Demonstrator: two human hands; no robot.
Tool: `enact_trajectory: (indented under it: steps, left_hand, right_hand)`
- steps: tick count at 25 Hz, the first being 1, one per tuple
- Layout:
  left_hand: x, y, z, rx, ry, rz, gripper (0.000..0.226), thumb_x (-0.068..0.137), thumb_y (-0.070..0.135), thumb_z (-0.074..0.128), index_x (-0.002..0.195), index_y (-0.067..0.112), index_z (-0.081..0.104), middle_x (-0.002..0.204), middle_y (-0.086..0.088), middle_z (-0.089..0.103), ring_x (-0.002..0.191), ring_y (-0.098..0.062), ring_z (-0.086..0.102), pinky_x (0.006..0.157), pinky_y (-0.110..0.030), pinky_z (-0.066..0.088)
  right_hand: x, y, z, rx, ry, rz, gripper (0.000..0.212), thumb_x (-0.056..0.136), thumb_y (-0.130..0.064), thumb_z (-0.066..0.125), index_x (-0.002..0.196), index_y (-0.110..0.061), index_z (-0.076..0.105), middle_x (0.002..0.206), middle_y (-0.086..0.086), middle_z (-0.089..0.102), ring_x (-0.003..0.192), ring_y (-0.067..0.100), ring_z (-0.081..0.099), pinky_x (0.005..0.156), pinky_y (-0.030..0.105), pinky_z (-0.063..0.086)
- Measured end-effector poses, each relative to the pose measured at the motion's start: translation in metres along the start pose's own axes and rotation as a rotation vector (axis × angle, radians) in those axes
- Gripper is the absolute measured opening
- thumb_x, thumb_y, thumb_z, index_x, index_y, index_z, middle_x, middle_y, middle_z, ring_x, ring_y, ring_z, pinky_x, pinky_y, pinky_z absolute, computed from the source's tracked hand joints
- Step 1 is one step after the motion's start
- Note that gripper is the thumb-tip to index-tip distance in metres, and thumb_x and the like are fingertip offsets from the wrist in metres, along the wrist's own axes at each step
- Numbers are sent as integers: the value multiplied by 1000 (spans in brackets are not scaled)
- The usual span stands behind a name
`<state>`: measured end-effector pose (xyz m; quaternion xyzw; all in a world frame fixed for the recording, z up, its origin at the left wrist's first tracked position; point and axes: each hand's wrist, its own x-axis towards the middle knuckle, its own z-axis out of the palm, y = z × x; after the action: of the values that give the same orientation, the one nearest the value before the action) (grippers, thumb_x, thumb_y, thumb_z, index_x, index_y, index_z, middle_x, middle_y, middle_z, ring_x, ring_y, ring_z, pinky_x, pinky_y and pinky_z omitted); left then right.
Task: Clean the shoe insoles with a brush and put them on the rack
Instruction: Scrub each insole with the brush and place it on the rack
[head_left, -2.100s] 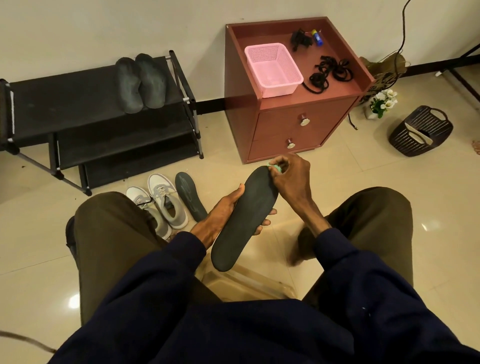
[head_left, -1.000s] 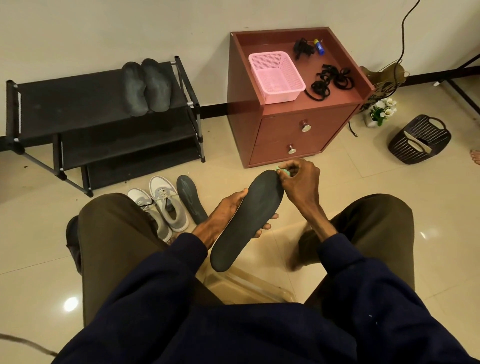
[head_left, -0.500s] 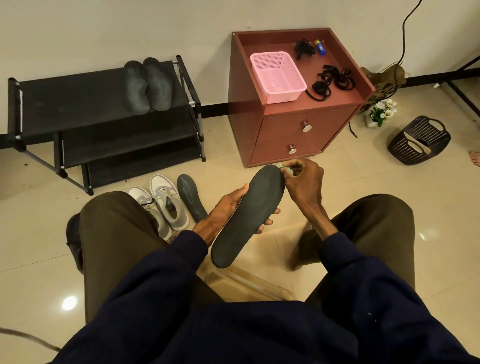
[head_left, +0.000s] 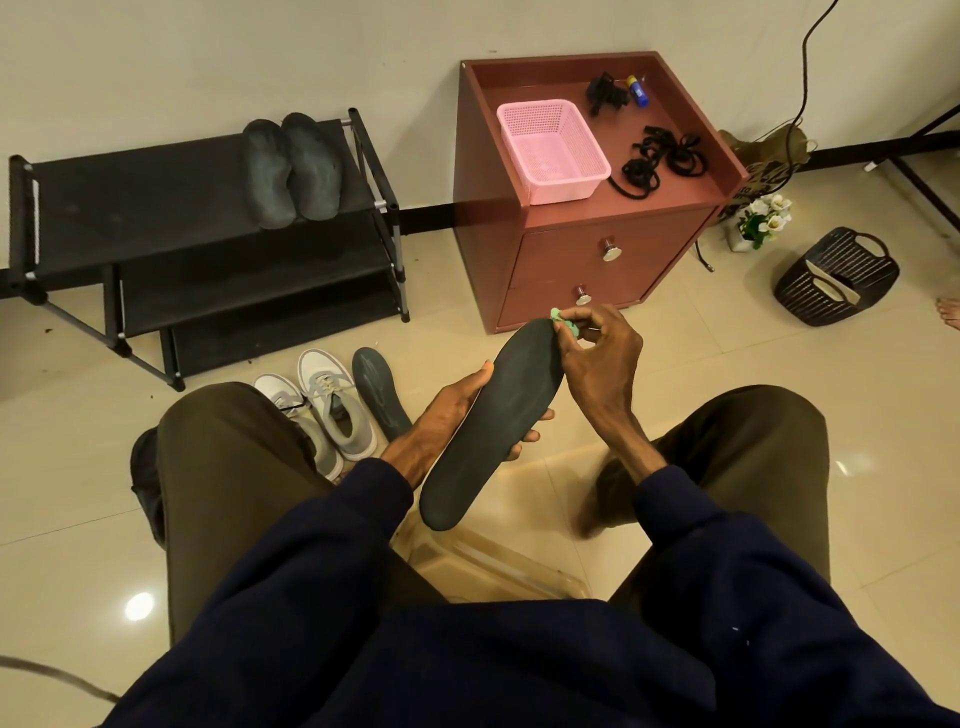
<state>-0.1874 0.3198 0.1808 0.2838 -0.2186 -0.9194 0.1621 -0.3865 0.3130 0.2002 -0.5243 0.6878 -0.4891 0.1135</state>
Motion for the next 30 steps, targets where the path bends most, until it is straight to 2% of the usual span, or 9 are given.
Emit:
enact_trajectory:
  steps: [3, 7, 11, 13, 15, 19, 21, 26, 30]
  left_hand:
    - [0, -2, 4, 4, 28, -5, 73, 103, 61, 34, 143, 2, 51, 140, -23, 58, 107, -33, 64, 85, -41, 54]
    - [-4, -2, 6, -57, 147, 32, 67, 102, 60, 41, 140, 7, 54, 132, -25, 63, 106, -38, 67, 87, -45, 55]
    - [-7, 5, 5, -81, 309, 155, 54, 104, 54, 42, 122, 10, 68, 114, -18, 71, 91, -32, 71, 84, -47, 54]
    - [-6, 6, 6, -41, 342, 196, 49, 107, 46, 41, 110, 8, 71, 101, -14, 75, 81, -24, 75, 76, -38, 61]
    - [-6, 5, 8, -40, 337, 178, 50, 109, 44, 34, 109, 7, 68, 94, -13, 77, 75, -23, 76, 66, -34, 63]
    - [-5, 2, 7, -65, 207, 100, 68, 106, 58, 28, 131, 5, 61, 130, -22, 66, 101, -36, 71, 85, -43, 59]
    - [-5, 1, 5, -69, 218, 111, 66, 105, 59, 31, 132, 6, 61, 128, -21, 68, 103, -36, 71, 88, -45, 59]
    - [-4, 3, -2, -62, 339, 211, 62, 102, 60, 40, 131, 10, 63, 126, -18, 69, 104, -33, 70, 94, -52, 55]
    - [-4, 3, -2, -132, 267, 187, 72, 101, 61, 40, 143, 4, 52, 138, -25, 60, 113, -39, 66, 99, -50, 52]
  right_hand:
    - [-4, -4, 6, 45, -9, 8, 17, 90, -13, 77, 107, -12, 74, 102, -3, 69, 93, 6, 67, 81, 18, 58]
    - [-16, -20, 13, 84, -205, 18, 16, 87, -13, 80, 103, -13, 78, 99, -1, 73, 89, 7, 70, 81, 30, 62]
    - [-23, -47, 8, 152, -656, -26, 13, 84, -13, 83, 97, -14, 82, 93, -1, 74, 83, 14, 71, 76, 30, 62]
    - [-25, -52, 8, 64, -785, -71, 12, 84, -13, 82, 95, -15, 82, 92, -2, 73, 80, 12, 69, 73, 25, 61]
    - [-20, -45, 10, -60, -616, -135, 11, 83, -10, 81, 93, -13, 81, 90, -1, 72, 76, 8, 66, 72, 25, 61]
    - [-5, -15, 0, -135, -215, -54, 11, 87, -14, 80, 97, -10, 78, 94, 3, 72, 79, 7, 65, 73, 24, 60]
    - [-9, -15, 0, -103, -246, -55, 13, 87, -16, 81, 98, -10, 79, 95, 2, 73, 80, 6, 65, 74, 24, 60]
    - [-23, -43, 4, -20, -887, -32, 9, 81, -12, 85, 90, -14, 83, 85, -2, 73, 70, 12, 70, 64, 29, 62]
    - [-8, -27, 0, -209, -448, -129, 8, 84, -11, 82, 92, -11, 81, 89, 3, 73, 73, 12, 65, 68, 33, 61]
